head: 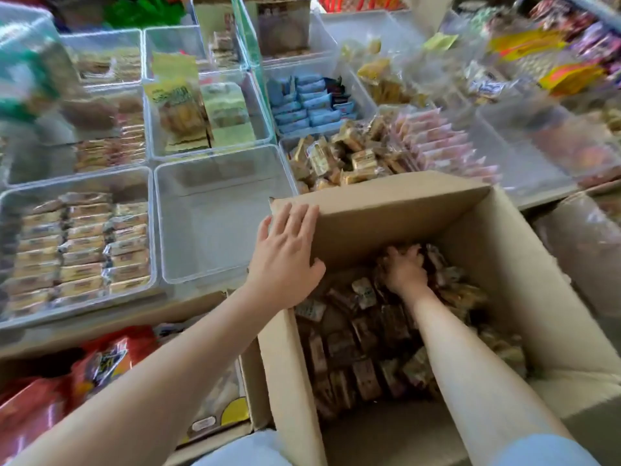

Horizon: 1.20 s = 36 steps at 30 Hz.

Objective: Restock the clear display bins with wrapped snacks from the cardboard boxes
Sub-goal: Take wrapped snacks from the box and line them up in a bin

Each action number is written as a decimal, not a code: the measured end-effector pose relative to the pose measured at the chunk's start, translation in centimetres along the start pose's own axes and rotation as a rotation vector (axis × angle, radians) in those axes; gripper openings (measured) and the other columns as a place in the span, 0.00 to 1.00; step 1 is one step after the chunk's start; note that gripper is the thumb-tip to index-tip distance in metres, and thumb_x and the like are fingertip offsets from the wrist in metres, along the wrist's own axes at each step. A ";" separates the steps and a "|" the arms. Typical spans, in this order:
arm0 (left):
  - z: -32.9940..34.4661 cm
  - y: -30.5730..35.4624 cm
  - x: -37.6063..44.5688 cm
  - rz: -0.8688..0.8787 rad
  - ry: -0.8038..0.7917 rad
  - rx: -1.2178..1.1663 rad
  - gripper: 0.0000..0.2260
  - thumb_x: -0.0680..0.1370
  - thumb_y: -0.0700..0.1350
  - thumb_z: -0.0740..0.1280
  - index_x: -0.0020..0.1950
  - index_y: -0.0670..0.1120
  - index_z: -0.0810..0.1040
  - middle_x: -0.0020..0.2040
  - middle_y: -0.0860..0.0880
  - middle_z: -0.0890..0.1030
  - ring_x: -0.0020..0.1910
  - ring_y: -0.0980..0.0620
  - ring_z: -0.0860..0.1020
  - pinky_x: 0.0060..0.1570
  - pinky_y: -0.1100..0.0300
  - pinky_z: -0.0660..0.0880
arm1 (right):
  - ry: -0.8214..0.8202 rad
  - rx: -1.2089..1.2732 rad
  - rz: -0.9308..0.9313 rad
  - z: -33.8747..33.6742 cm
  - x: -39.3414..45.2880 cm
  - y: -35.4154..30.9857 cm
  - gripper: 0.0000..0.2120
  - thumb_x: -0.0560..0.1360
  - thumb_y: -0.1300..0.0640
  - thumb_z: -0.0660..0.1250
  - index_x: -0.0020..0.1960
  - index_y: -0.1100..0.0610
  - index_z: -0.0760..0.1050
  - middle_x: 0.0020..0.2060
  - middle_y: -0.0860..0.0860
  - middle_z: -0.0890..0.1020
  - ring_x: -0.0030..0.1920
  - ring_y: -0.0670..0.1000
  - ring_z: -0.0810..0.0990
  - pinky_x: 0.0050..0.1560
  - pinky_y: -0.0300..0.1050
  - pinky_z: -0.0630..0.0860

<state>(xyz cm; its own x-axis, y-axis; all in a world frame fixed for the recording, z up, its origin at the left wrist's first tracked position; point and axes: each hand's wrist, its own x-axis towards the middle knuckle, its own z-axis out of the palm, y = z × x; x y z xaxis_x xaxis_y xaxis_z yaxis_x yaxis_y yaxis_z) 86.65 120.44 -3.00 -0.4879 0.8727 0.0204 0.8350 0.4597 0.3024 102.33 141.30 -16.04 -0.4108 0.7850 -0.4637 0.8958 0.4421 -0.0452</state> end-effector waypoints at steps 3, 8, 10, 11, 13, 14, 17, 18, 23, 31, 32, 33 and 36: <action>-0.1 0.2 -0.2 -0.008 -0.005 -0.014 0.35 0.78 0.54 0.63 0.82 0.48 0.53 0.81 0.48 0.58 0.81 0.45 0.51 0.77 0.47 0.49 | 0.082 0.016 -0.018 0.3 0.5 -0.3 0.21 0.80 0.53 0.63 0.72 0.50 0.66 0.75 0.67 0.55 0.73 0.68 0.57 0.66 0.60 0.67; -0.1 0.5 0.0 -0.011 0.029 -0.048 0.35 0.78 0.55 0.64 0.82 0.48 0.54 0.80 0.48 0.59 0.80 0.47 0.51 0.77 0.48 0.48 | -0.308 0.555 -0.230 -2.8 -0.9 -2.3 0.19 0.75 0.52 0.72 0.64 0.53 0.74 0.61 0.57 0.79 0.54 0.53 0.78 0.50 0.39 0.77; 0.0 0.3 -0.1 0.010 0.040 -0.082 0.35 0.77 0.60 0.63 0.81 0.50 0.56 0.80 0.50 0.60 0.80 0.48 0.52 0.77 0.48 0.48 | -0.516 0.834 -0.241 -5.4 -3.2 -3.4 0.26 0.74 0.44 0.71 0.69 0.51 0.73 0.61 0.51 0.80 0.56 0.51 0.80 0.56 0.47 0.80; 0.0 0.2 -0.3 0.021 0.051 -0.130 0.35 0.76 0.63 0.61 0.80 0.51 0.59 0.79 0.51 0.61 0.80 0.50 0.53 0.77 0.48 0.49 | -0.569 0.936 -0.252 -6.7 -4.5 -3.8 0.25 0.75 0.42 0.69 0.69 0.49 0.74 0.61 0.50 0.81 0.59 0.53 0.80 0.61 0.53 0.78; -0.4 0.0 -0.8 0.034 0.052 -0.305 0.34 0.74 0.69 0.57 0.76 0.53 0.66 0.77 0.53 0.65 0.78 0.53 0.56 0.77 0.48 0.50 | -0.633 1.107 -0.342 -8.9 -6.8 -4.0 0.22 0.77 0.42 0.67 0.68 0.48 0.74 0.60 0.52 0.83 0.61 0.56 0.80 0.67 0.60 0.74; -0.8 0.0 -1.2 0.038 0.053 -0.415 0.33 0.73 0.70 0.58 0.72 0.54 0.70 0.76 0.54 0.67 0.76 0.54 0.58 0.76 0.48 0.52 | -0.630 1.148 -0.402 -10.0 -8.2 -4.2 0.21 0.79 0.42 0.66 0.69 0.49 0.73 0.60 0.53 0.82 0.61 0.57 0.81 0.68 0.60 0.73; -2.1 0.5 -2.6 0.124 0.154 -0.563 0.30 0.71 0.69 0.65 0.64 0.51 0.76 0.69 0.53 0.73 0.71 0.54 0.67 0.72 0.53 0.59 | -0.599 1.233 -0.553 -12.5 -12.5 -5.5 0.25 0.78 0.44 0.64 0.72 0.53 0.69 0.62 0.57 0.80 0.64 0.59 0.79 0.67 0.59 0.73; -2.5 0.6 -2.9 0.148 0.228 -0.555 0.28 0.71 0.67 0.68 0.62 0.48 0.77 0.65 0.53 0.76 0.66 0.55 0.71 0.69 0.57 0.62 | -0.596 1.263 -0.574 -13.0 -13.7 -6.4 0.28 0.76 0.44 0.64 0.72 0.55 0.68 0.62 0.58 0.80 0.64 0.60 0.79 0.68 0.61 0.72; -5.8 -2.5 -3.5 -0.216 0.329 -1.043 0.08 0.74 0.48 0.76 0.47 0.46 0.82 0.42 0.50 0.83 0.39 0.61 0.78 0.43 0.68 0.73 | -0.497 1.140 -0.629 -14.0 -16.9 -12.4 0.28 0.76 0.38 0.61 0.71 0.52 0.71 0.57 0.58 0.82 0.46 0.56 0.81 0.54 0.55 0.78; -9.4 -16.1 -7.0 -0.434 0.341 -1.194 0.12 0.73 0.50 0.77 0.53 0.49 0.81 0.42 0.51 0.86 0.42 0.56 0.84 0.39 0.64 0.79 | -0.431 1.078 -0.612 -10.1 -17.4 -25.6 0.13 0.80 0.55 0.68 0.63 0.57 0.76 0.54 0.55 0.83 0.54 0.54 0.84 0.54 0.56 0.82; -9.6 -18.0 -7.5 -0.443 0.347 -1.153 0.10 0.74 0.51 0.76 0.52 0.49 0.82 0.41 0.52 0.85 0.41 0.58 0.83 0.39 0.65 0.78 | -0.445 1.130 -0.587 -9.4 -17.4 -27.6 0.13 0.79 0.58 0.68 0.63 0.59 0.77 0.54 0.55 0.84 0.54 0.55 0.84 0.56 0.56 0.82; -9.6 -20.0 -8.1 -0.454 0.352 -1.117 0.09 0.76 0.52 0.74 0.51 0.48 0.83 0.41 0.53 0.85 0.41 0.59 0.82 0.38 0.64 0.77 | -0.455 1.161 -0.562 -8.7 -17.4 -29.4 0.13 0.79 0.61 0.68 0.62 0.61 0.76 0.53 0.55 0.84 0.54 0.55 0.83 0.56 0.56 0.81; -8.3 -27.1 -9.4 -0.542 0.333 -0.908 0.13 0.82 0.55 0.64 0.58 0.48 0.83 0.52 0.51 0.84 0.49 0.52 0.80 0.45 0.55 0.74 | -0.369 1.052 -0.553 -6.7 -16.9 -34.4 0.10 0.78 0.60 0.70 0.58 0.58 0.78 0.53 0.55 0.84 0.54 0.56 0.83 0.56 0.52 0.81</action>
<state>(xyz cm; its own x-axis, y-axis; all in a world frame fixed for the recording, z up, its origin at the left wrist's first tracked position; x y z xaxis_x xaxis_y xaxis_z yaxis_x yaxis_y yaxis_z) 66.48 98.38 -3.54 -0.8901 0.4417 -0.1122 0.0598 0.3572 0.9321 77.35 115.72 -0.70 -0.8562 0.3606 -0.3699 0.3887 -0.0220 -0.9211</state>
